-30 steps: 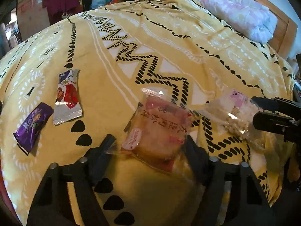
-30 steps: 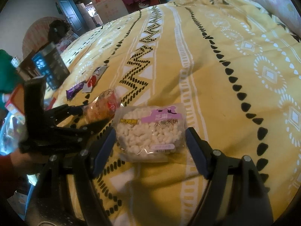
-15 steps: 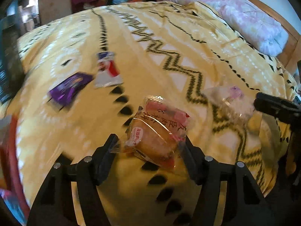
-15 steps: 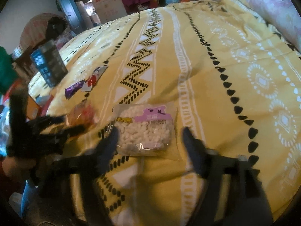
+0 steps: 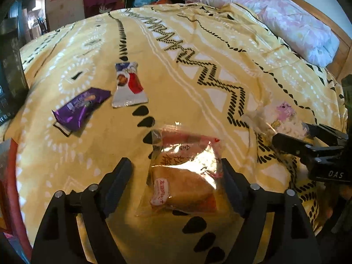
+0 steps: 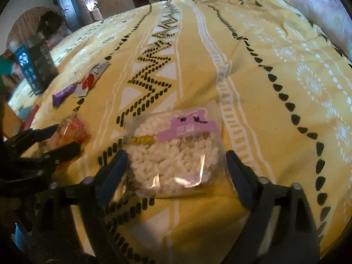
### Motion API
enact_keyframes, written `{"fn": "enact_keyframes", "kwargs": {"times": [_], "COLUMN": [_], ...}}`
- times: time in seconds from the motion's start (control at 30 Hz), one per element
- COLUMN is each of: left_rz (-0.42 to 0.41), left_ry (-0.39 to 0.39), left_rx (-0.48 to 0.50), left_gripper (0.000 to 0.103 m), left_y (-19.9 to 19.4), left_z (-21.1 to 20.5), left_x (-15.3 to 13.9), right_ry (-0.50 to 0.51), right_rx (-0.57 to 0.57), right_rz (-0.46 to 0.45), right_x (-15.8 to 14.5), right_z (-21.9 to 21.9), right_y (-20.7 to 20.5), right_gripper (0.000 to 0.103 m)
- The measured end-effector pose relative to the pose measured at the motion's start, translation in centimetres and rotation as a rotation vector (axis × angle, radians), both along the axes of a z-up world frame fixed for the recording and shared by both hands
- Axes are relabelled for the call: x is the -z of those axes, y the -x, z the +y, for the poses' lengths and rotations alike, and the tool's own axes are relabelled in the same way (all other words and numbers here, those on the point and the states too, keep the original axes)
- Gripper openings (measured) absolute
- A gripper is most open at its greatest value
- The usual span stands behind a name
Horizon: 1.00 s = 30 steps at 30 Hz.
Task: Organize snacks
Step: 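Grasp the red-wrapped pastry bag with the left gripper while the right gripper holds the cracker bag, then carry both bags over the glass bowl and release them into it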
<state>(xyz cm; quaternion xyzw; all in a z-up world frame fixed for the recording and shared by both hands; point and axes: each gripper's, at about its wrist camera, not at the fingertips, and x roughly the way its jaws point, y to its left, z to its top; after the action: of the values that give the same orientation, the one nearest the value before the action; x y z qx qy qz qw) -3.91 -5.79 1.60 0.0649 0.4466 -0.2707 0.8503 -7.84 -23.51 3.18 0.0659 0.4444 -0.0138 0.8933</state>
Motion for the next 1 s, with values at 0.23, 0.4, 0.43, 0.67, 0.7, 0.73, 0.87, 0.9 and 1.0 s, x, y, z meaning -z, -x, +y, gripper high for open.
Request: {"fn": "enact_keyframes", "kwargs": {"times": [0.23,0.4,0.43,0.67,0.7,0.73,0.87,0.9,1.0], "left_rz": [-0.043,-0.107,-0.119,-0.267,-0.285,-0.310,-0.361,-0.372,-0.394], "left_ry": [0.047,0.075,0.082,0.105,0.104,0.098,0.095,0.087,0.063], "left_rx": [-0.023,-0.073,-0.089,-0.296,-0.332,-0.375,-0.526,-0.564,-0.681], "left_gripper": [0.057,0.057,0.057,0.057,0.057,0.057,0.057,0.057,0.057], "left_y": [1.0,2.5,2.7,4.3,4.6,5.1,6.8,7.2,8.4], "left_z": [1.0,3.5,4.3,13.7,15.5,17.7,25.7,27.7,34.0], "left_x": [-2.1,-7.0,-8.0,-18.0,-19.2,-20.6,-24.4,-25.2,-27.2], "right_ry": [-0.030,-0.025,-0.025,-0.031,-0.038,-0.041,-0.080,-0.096,-0.178], "right_rx": [-0.019,-0.049,-0.060,-0.236,-0.283,-0.314,-0.466,-0.500,-0.618], "right_rz": [-0.051,-0.110,-0.126,-0.272,-0.296,-0.311,-0.362,-0.369,-0.368], "right_x": [-1.9,-5.4,-6.4,-15.1,-16.6,-17.6,-21.4,-22.1,-24.0], "right_z": [-0.6,-0.1,0.3,6.7,8.6,10.0,16.9,18.5,24.1], "right_y": [1.3,1.7,1.6,0.3,0.0,-0.2,-1.7,-2.0,-3.2], "right_gripper": [0.079,0.079,0.079,0.079,0.079,0.079,0.079,0.079,0.079]}}
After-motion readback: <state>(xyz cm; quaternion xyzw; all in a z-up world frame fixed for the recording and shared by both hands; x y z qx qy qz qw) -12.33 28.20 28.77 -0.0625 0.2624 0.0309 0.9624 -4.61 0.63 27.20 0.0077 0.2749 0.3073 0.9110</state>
